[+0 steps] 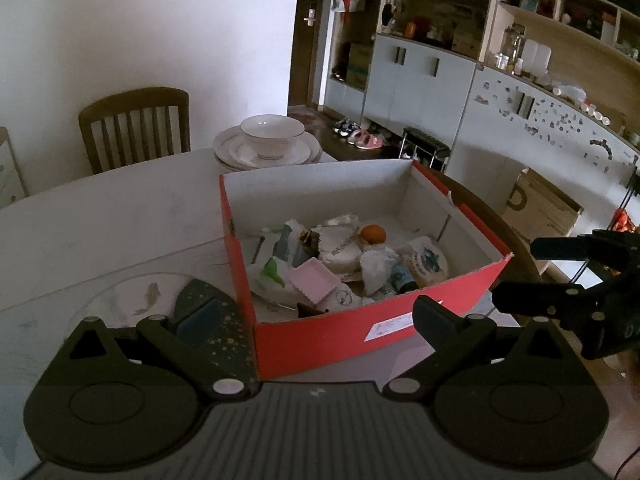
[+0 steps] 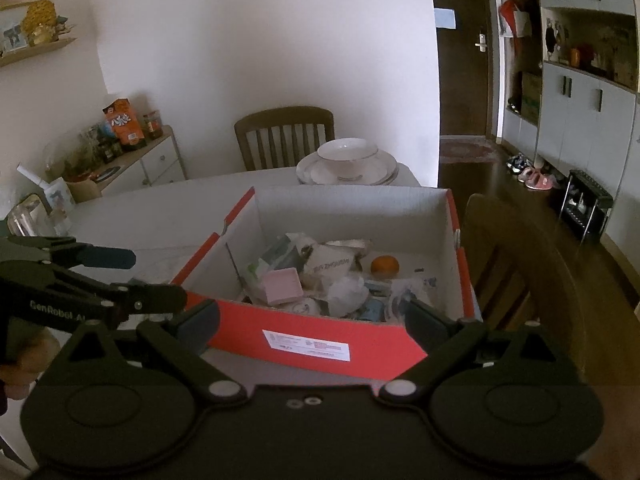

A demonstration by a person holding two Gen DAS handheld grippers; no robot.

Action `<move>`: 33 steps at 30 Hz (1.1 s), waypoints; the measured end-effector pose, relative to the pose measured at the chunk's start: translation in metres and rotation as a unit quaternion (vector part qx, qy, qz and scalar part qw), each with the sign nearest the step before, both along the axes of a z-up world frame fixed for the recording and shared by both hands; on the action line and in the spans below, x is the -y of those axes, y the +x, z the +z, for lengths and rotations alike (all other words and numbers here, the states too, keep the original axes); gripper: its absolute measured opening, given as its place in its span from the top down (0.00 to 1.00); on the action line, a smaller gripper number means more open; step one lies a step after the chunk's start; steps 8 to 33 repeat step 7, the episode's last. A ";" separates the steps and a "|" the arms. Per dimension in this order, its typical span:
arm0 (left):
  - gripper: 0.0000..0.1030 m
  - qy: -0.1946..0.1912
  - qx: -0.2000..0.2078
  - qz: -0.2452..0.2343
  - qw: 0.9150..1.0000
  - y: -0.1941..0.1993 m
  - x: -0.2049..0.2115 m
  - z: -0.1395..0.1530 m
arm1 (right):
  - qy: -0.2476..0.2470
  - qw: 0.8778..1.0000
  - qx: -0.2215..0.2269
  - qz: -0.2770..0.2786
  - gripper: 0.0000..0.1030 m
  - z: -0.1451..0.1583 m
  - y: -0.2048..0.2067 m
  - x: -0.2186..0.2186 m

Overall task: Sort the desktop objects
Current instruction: 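Withdraw both tools up and away from the red box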

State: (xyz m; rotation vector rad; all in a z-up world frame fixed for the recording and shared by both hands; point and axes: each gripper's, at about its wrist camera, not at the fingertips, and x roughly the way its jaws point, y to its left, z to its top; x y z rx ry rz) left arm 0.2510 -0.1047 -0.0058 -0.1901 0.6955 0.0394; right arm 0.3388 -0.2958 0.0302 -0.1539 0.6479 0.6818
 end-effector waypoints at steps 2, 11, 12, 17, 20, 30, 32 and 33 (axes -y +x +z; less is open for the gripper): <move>0.00 0.000 0.001 0.004 1.000 -0.001 -0.002 0.000 | 0.001 1.000 -0.001 -0.003 0.04 0.000 -0.001 0.000; 0.00 -0.006 0.005 -0.002 1.000 -0.005 -0.007 0.002 | -0.001 1.000 -0.006 -0.006 0.04 -0.002 -0.002 -0.003; 0.00 -0.006 0.005 -0.002 1.000 -0.005 -0.007 0.002 | -0.001 1.000 -0.006 -0.006 0.04 -0.002 -0.002 -0.003; 0.00 -0.006 0.005 -0.002 1.000 -0.005 -0.007 0.002 | -0.001 1.000 -0.006 -0.006 0.04 -0.002 -0.002 -0.003; 0.00 -0.006 0.005 -0.002 1.000 -0.005 -0.007 0.002 | -0.001 1.000 -0.006 -0.006 0.04 -0.002 -0.002 -0.003; 0.00 -0.006 0.005 -0.002 1.000 -0.005 -0.007 0.002 | -0.001 1.000 -0.006 -0.006 0.04 -0.002 -0.002 -0.003; 0.00 -0.006 0.005 -0.002 1.000 -0.005 -0.007 0.002 | -0.001 1.000 -0.006 -0.006 0.04 -0.002 -0.002 -0.003; 0.00 -0.006 0.005 -0.002 1.000 -0.005 -0.007 0.002 | -0.001 1.000 -0.006 -0.006 0.04 -0.002 -0.002 -0.003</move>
